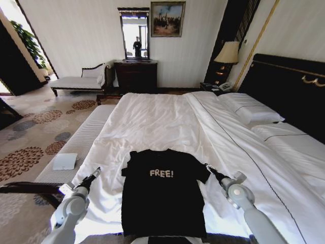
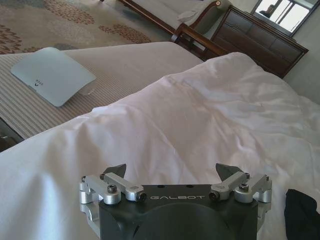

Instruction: Fold the clothes on the bed.

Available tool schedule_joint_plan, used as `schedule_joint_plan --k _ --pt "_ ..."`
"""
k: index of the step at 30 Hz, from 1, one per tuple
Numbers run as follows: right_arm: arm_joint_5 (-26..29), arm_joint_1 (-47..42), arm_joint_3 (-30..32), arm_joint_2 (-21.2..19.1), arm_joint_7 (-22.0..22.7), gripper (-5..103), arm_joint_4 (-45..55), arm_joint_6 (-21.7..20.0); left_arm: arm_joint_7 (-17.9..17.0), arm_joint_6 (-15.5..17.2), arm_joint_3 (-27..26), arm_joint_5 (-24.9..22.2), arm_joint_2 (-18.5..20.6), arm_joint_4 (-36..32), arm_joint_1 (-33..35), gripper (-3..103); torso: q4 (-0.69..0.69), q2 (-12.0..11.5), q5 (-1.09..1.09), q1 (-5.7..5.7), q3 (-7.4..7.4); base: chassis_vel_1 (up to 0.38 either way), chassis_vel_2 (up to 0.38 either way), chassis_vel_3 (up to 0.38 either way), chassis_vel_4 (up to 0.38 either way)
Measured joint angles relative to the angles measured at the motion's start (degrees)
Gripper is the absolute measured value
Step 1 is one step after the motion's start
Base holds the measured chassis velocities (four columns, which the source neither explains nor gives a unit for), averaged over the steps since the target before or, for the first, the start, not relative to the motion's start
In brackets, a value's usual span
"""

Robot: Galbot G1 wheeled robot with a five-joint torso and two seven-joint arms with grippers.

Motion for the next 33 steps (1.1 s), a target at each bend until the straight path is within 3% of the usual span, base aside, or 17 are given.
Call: schedule_joint_plan --k 2,6,10,12,16,20,33 --pt "-0.4 0.1 -0.1 0.3 -0.1 68 -0.4 0.1 0.0 0.0 0.0 0.0 0.0 0.0 0.1 100 0.0 0.0 0.0 0.0 0.0 0.0 0.0 0.0 0.0" --pt "-0.9 0.2 -0.1 0.5 -0.1 57 -0.9 0.5 0.0 0.0 0.1 0.1 -0.1 -0.1 0.1 100 0.0 0.0 0.0 0.0 0.0 0.0 0.0 0.0 0.0" --pt "-1.7 0.2 0.0 0.7 -0.1 35 -1.9 1.0 0.0 -0.1 0.1 0.1 -0.1 -0.1 0.2 100 0.0 0.0 0.0 0.0 0.0 0.0 0.0 0.0 0.0" --pt "-1.7 0.2 0.0 0.7 -0.1 35 -2.1 1.1 0.0 -0.1 0.1 0.1 -0.1 0.0 0.2 100 0.0 0.0 0.0 0.0 0.0 0.0 0.0 0.0 0.0" --pt "-2.0 0.5 0.0 0.8 -0.1 14 -2.6 1.5 0.0 -0.1 0.1 0.1 0.0 0.2 0.1 100 0.0 0.0 0.0 0.0 0.0 0.0 0.0 0.0 0.0" --pt "-2.1 0.7 0.0 0.8 -0.2 3 -2.7 1.7 0.0 -0.2 0.2 0.1 0.1 0.4 0.0 100 0.0 0.0 0.0 0.0 0.0 0.0 0.0 0.0 0.0" --pt "-3.7 0.1 -0.2 0.7 -1.8 0 -1.7 3.0 0.0 -0.2 0.2 0.2 0.5 1.2 -0.4 100 0.0 0.0 0.0 0.0 0.0 0.0 0.0 0.0 0.0"
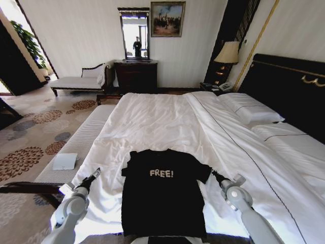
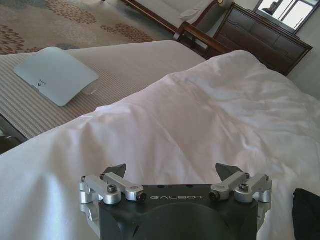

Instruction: Fold the clothes on the bed.

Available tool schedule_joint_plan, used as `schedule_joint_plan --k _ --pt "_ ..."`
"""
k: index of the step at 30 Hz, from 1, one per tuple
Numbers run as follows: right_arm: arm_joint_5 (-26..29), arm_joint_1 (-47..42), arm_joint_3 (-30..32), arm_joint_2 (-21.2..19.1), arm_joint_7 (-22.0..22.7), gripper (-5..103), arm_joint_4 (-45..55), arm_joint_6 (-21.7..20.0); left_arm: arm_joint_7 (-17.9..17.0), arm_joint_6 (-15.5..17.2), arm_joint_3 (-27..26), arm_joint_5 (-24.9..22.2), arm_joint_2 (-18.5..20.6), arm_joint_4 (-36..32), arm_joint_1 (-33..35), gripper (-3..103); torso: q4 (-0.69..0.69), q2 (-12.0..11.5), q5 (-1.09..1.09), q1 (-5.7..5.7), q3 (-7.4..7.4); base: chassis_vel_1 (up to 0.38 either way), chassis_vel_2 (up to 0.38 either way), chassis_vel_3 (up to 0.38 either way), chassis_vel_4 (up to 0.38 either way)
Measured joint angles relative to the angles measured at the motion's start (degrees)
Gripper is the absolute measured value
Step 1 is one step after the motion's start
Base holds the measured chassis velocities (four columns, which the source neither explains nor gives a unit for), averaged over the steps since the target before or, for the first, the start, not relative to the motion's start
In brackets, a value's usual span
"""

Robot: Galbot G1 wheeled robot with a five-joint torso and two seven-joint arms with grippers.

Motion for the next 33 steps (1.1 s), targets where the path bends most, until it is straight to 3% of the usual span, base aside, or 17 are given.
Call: schedule_joint_plan --k 26,33 --pt "-2.5 0.0 0.9 -0.3 -1.7 -3 -2.2 2.0 0.0 -0.2 0.2 0.2 -0.4 0.2 0.0 100 0.01 0.0 0.01 0.0 0.0 0.0 0.0 0.0 0.0" --pt "0.8 -4.6 0.9 -1.0 3.7 18 6.2 -1.1 0.1 -0.4 0.1 0.2 -0.5 0.6 0.0 100 0.0 0.0 0.0 0.0 0.0 0.0 0.0 0.0 0.0"
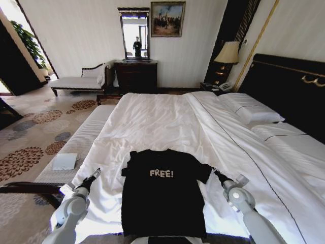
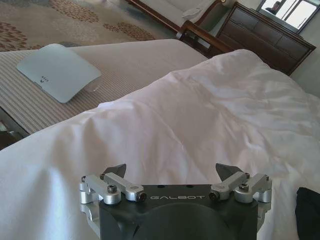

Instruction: Fold the clothes on the bed.

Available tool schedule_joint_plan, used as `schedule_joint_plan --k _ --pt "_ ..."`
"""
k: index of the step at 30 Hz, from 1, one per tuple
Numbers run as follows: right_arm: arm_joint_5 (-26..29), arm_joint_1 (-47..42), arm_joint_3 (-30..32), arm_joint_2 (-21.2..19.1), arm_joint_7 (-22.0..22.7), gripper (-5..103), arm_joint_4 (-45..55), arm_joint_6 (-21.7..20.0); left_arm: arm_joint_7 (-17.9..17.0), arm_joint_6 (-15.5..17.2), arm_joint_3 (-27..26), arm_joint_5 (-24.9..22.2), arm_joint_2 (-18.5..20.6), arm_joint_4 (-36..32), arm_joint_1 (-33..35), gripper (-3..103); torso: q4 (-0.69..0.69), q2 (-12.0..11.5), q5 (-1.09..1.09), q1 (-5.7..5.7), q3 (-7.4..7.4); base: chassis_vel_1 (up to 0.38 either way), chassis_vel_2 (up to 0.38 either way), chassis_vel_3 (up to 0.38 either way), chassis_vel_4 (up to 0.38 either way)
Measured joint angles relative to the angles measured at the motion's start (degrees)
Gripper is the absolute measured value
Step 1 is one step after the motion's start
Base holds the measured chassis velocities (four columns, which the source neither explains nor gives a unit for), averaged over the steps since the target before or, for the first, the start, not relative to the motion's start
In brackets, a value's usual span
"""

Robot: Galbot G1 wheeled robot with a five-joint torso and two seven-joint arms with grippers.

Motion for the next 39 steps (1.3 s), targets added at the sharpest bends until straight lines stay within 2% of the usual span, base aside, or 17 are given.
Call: schedule_joint_plan --k 1,3,4,6,7,8,13,15,19,21,24,25,28,30,33,36,39 --pt "0.5 -0.8 -0.1 -0.1 1.3 18 1.4 -0.9 0.0 0.0 0.0 0.0 0.0 0.2 0.0 100 0.0 0.0 -0.01 0.0 0.0 0.0 0.0 0.0 0.0" --pt "1.2 -2.0 -0.6 -0.2 4.7 34 3.6 -3.0 0.0 -0.1 0.0 0.0 -0.1 0.5 -0.1 100 0.0 0.0 0.0 0.0 0.0 0.0 0.0 0.0 0.0" --pt "1.2 -2.0 -0.6 -0.2 4.7 34 3.6 -3.0 0.0 -0.1 0.0 0.0 -0.1 0.5 -0.1 100 0.0 0.0 0.0 0.0 0.0 0.0 0.0 0.0 0.0" --pt "1.4 -2.5 -0.9 -0.1 6.5 44 4.2 -3.8 0.1 -0.1 0.1 0.1 -0.2 0.6 -0.2 100 0.01 0.0 -0.01 0.0 0.0 0.0 0.0 0.0 0.0" --pt "1.6 -2.8 -1.0 0.0 7.1 44 4.6 -4.0 0.1 -0.1 0.1 0.1 -0.2 0.6 -0.3 100 0.01 0.0 0.01 0.0 0.0 0.0 0.0 0.0 0.0" --pt "1.6 -2.8 -1.0 0.0 7.1 44 4.6 -4.0 0.1 -0.1 0.1 0.1 -0.2 0.6 -0.3 100 0.01 0.0 0.01 0.0 0.0 0.0 0.0 0.0 0.0" --pt "2.8 -4.5 -1.3 0.6 7.7 72 7.4 -4.2 0.1 -0.1 0.1 0.1 -0.1 1.4 -0.6 100 0.0 0.0 0.0 0.0 0.0 0.0 0.0 0.0 0.0" --pt "2.8 -4.5 -1.5 0.8 7.6 72 7.6 -4.2 0.1 -0.2 0.1 0.1 -0.1 1.5 -0.6 100 0.0 0.0 0.0 0.0 0.0 0.0 0.0 0.0 0.0" --pt "2.6 -3.9 -2.1 1.4 7.4 93 6.7 -4.2 0.1 -0.2 0.4 0.2 -0.2 1.7 -0.9 100 0.01 0.0 0.0 0.0 0.0 0.0 0.0 0.0 0.0" --pt "2.5 -3.8 -2.2 1.4 7.2 93 6.4 -4.2 0.1 -0.2 0.4 0.2 -0.2 1.7 -1.0 100 0.01 0.0 0.01 0.0 0.0 0.0 0.0 0.0 0.0" --pt "1.8 -3.4 -2.4 1.5 5.6 101 5.2 -3.6 0.1 -0.2 0.4 0.2 -0.2 2.0 -1.1 100 0.0 0.0 0.0 0.0 0.0 0.0 0.0 0.0 0.0" --pt "1.8 -3.4 -2.4 1.5 5.6 101 5.2 -3.6 0.1 -0.2 0.4 0.2 -0.2 2.0 -1.1 100 0.0 0.0 0.0 0.0 0.0 0.0 0.0 0.0 0.0" --pt "1.6 -2.5 -2.4 1.4 4.3 86 4.3 -2.8 0.1 -0.2 0.5 0.3 -0.2 2.4 -1.1 100 0.01 0.0 0.0 0.0 0.0 0.0 0.0 0.0 0.0" --pt "1.6 -2.4 -2.5 1.4 4.2 86 4.3 -2.7 0.1 -0.2 0.5 0.4 -0.2 2.4 -1.1 100 0.01 0.0 0.0 0.0 0.0 0.0 0.0 0.0 0.0" --pt "1.6 -2.3 -2.9 1.4 3.7 70 4.6 -2.5 0.1 -0.2 0.6 0.5 -0.3 2.4 -1.3 100 0.0 0.0 0.01 0.0 0.0 0.0 0.0 0.0 0.0" --pt "1.4 -2.5 -3.1 1.6 3.7 65 4.9 -2.5 0.1 -0.2 0.6 0.5 -0.3 2.4 -1.3 100 0.0 0.0 0.0 0.0 0.0 0.0 0.0 0.0 0.0" --pt "0.9 -2.9 -3.4 1.8 3.7 48 5.1 -2.6 0.1 -0.2 0.6 0.5 -0.3 2.4 -1.3 100 0.0 0.0 0.0 0.0 0.0 0.0 0.0 0.0 0.0"
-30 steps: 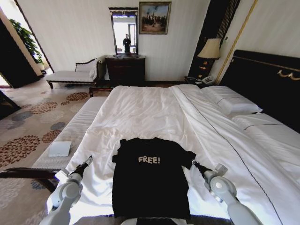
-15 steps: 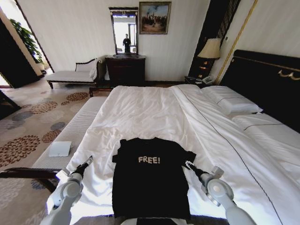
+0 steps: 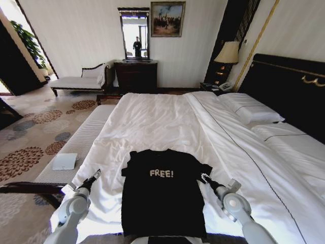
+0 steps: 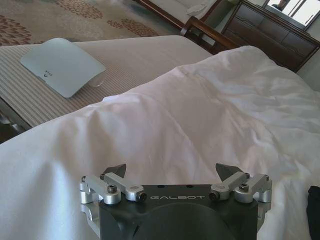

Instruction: Fold the clothes on the bed.

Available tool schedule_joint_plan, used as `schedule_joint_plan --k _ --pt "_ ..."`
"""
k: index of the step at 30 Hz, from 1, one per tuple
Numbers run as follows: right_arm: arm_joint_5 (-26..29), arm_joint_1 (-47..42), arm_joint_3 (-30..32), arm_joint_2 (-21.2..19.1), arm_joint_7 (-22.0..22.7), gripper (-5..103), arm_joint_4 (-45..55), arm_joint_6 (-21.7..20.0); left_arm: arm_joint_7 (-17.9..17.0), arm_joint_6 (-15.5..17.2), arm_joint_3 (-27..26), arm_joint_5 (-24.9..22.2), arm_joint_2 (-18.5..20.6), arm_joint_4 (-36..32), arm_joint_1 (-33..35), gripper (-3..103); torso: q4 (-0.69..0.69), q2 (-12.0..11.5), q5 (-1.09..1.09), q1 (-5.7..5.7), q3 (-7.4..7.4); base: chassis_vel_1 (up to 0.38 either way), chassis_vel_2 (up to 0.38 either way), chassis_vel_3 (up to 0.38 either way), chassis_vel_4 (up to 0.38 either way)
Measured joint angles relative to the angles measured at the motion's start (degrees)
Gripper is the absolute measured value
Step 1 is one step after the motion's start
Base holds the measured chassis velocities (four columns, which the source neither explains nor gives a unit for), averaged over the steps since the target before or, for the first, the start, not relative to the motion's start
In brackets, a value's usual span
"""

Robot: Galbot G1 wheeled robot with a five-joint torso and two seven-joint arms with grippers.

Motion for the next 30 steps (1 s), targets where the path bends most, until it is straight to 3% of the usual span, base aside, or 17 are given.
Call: schedule_joint_plan --k 3,9,12,15,17,21,23,25,28,30 --pt "-0.2 -0.2 0.0 0.0 0.1 42 0.0 0.0 0.0 0.0 0.0 0.0 0.0 0.1 0.0 100 0.0 0.0 0.0 0.0 0.0 0.0 0.0 0.0 0.0" --pt "-0.5 -0.7 0.0 -0.1 0.2 15 0.4 -0.1 0.0 0.0 0.0 0.2 -0.1 0.2 0.0 100 0.0 0.0 0.0 0.0 0.0 0.0 0.0 0.0 0.0" --pt "-0.6 -0.9 0.2 -0.1 0.3 19 0.7 -0.1 0.0 0.0 0.0 0.2 -0.2 0.3 0.0 100 0.0 0.0 0.0 0.0 0.0 0.0 0.0 0.0 0.0" --pt "-0.7 -1.5 0.4 -0.1 0.6 35 1.4 -0.1 0.0 0.0 0.0 0.3 -0.2 0.3 -0.1 100 0.0 0.0 0.01 0.0 0.0 0.0 0.0 0.0 0.0" --pt "-0.8 -1.7 0.4 -0.1 0.6 35 1.5 -0.1 0.0 0.0 0.0 0.3 -0.2 0.3 -0.1 100 0.0 0.0 0.0 0.0 0.0 0.0 0.0 0.0 0.0" --pt "-1.1 -2.0 0.4 0.1 0.9 56 1.5 -0.1 0.0 0.0 -0.1 0.3 -0.1 0.3 0.0 100 0.0 0.0 0.0 0.0 0.0 0.0 0.0 0.0 0.0" --pt "-1.1 -2.0 0.4 0.1 1.0 56 1.5 -0.1 0.0 0.0 -0.1 0.3 -0.1 0.3 0.0 100 0.0 0.0 0.0 0.0 0.0 0.0 0.0 0.0 0.0" --pt "-1.0 -2.0 0.3 0.2 1.0 73 1.6 -0.1 0.0 0.0 -0.2 0.3 0.0 0.3 0.1 100 0.0 0.0 0.0 0.0 0.0 0.0 0.0 0.0 0.0" --pt "-1.0 -2.1 0.2 0.4 0.9 79 1.8 -0.1 0.0 0.0 -0.2 0.3 0.0 0.3 0.1 100 0.0 0.0 0.0 0.0 0.0 0.0 0.0 0.0 0.0" --pt "-1.0 -2.1 0.1 0.4 0.5 92 1.9 -0.1 0.0 0.0 -0.3 0.3 0.1 0.2 0.2 100 0.0 0.0 0.0 0.0 0.0 0.0 0.0 0.0 0.0"
